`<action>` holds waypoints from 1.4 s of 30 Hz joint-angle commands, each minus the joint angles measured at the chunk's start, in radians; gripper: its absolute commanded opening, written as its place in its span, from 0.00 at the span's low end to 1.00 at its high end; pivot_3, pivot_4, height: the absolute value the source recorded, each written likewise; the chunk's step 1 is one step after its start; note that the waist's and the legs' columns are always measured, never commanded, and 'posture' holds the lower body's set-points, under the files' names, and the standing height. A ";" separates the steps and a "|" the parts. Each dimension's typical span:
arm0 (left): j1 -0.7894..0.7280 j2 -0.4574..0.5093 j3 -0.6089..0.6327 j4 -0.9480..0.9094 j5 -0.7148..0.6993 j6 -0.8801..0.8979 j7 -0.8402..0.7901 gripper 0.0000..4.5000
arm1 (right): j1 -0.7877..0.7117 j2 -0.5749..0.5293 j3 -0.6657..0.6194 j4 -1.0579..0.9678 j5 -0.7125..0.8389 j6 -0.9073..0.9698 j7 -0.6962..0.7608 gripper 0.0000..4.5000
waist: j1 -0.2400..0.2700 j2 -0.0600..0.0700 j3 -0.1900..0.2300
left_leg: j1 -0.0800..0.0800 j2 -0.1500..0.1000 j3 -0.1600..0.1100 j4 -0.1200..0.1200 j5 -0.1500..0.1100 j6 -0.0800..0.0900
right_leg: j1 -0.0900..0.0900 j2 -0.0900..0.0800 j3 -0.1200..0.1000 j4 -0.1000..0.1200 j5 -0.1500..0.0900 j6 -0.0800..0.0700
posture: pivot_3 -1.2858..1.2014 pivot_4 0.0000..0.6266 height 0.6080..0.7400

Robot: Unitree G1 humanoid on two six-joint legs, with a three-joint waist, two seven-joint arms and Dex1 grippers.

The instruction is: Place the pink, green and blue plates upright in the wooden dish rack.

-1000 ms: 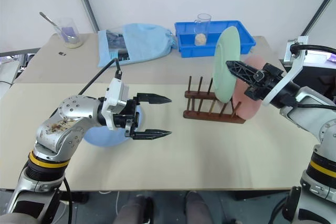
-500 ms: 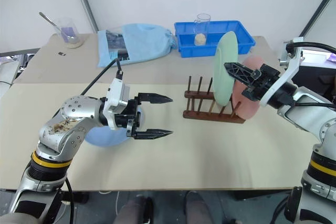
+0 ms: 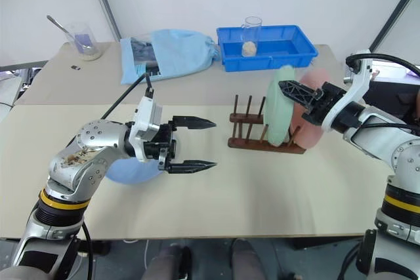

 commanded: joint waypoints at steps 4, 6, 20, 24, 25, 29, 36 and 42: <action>-0.038 -0.010 0.046 -0.016 -0.044 0.040 0.049 1.00 | -0.066 -0.074 -0.006 -0.057 -0.132 -0.080 0.114 0.99 | 0.000 0.000 0.000 | 0.000 0.000 0.000 0.000 0.000 0.000 | 0.000 0.000 0.000 0.000 0.000 0.000 | 0.52 0.24 0.98; -0.041 -0.014 0.056 -0.018 -0.053 0.044 0.061 1.00 | -0.081 -0.096 0.003 -0.064 -0.180 -0.100 0.160 0.99 | 0.000 0.000 0.000 | 0.000 0.000 0.000 0.000 0.000 0.000 | 0.000 0.000 0.000 0.000 0.000 0.000 | 0.52 0.24 0.98; 0.397 -0.071 0.514 -0.178 0.145 0.138 0.724 1.00 | 0.026 -0.295 0.247 -0.208 -0.559 -0.382 0.791 0.99 | -0.006 -0.001 0.000 | 0.002 0.002 0.000 -0.002 0.000 0.000 | -0.001 -0.001 -0.001 0.001 0.002 0.004 | 0.52 0.24 0.98; 0.522 -0.091 0.625 -0.171 0.215 0.208 0.878 1.00 | 0.011 -0.258 0.311 -0.187 -0.642 -0.435 0.845 0.99 | -0.002 -0.005 0.002 | 0.004 0.002 0.001 -0.002 0.000 0.000 | 0.000 -0.001 -0.001 0.001 0.000 -0.001 | 0.52 0.24 0.98; 0.537 -0.099 0.640 -0.171 0.215 0.229 0.899 1.00 | 0.007 -0.252 0.325 -0.182 -0.662 -0.445 0.854 0.99 | 0.002 -0.005 0.002 | 0.004 0.002 0.001 -0.002 0.000 -0.001 | 0.000 -0.001 -0.001 0.001 0.000 -0.001 | 0.52 0.24 0.98; 0.569 -0.171 0.643 -0.171 0.161 0.371 0.954 1.00 | -0.013 -0.211 0.404 -0.145 -0.769 -0.526 0.900 0.99 | 0.018 -0.006 0.002 | 0.006 0.002 0.003 -0.001 0.000 -0.002 | 0.000 -0.004 -0.002 0.001 0.000 -0.002 | 0.52 0.24 0.98; 0.486 -0.283 0.631 -0.145 0.053 0.591 1.002 1.00 | -0.068 -0.150 0.463 -0.162 -0.787 -0.553 1.016 0.99 | 0.024 -0.007 0.002 | 0.004 0.002 0.005 -0.001 0.000 -0.002 | -0.001 -0.003 -0.002 0.001 0.000 -0.002 | 0.52 0.24 0.98; 0.447 -0.320 0.610 -0.181 0.026 0.668 1.036 0.94 | -0.086 -0.131 0.496 -0.168 -0.825 -0.572 1.077 1.00 | 0.024 -0.007 0.001 | 0.006 0.002 0.004 -0.003 0.000 -0.001 | 0.000 -0.002 -0.002 0.001 -0.001 -0.004 | 0.52 0.24 0.98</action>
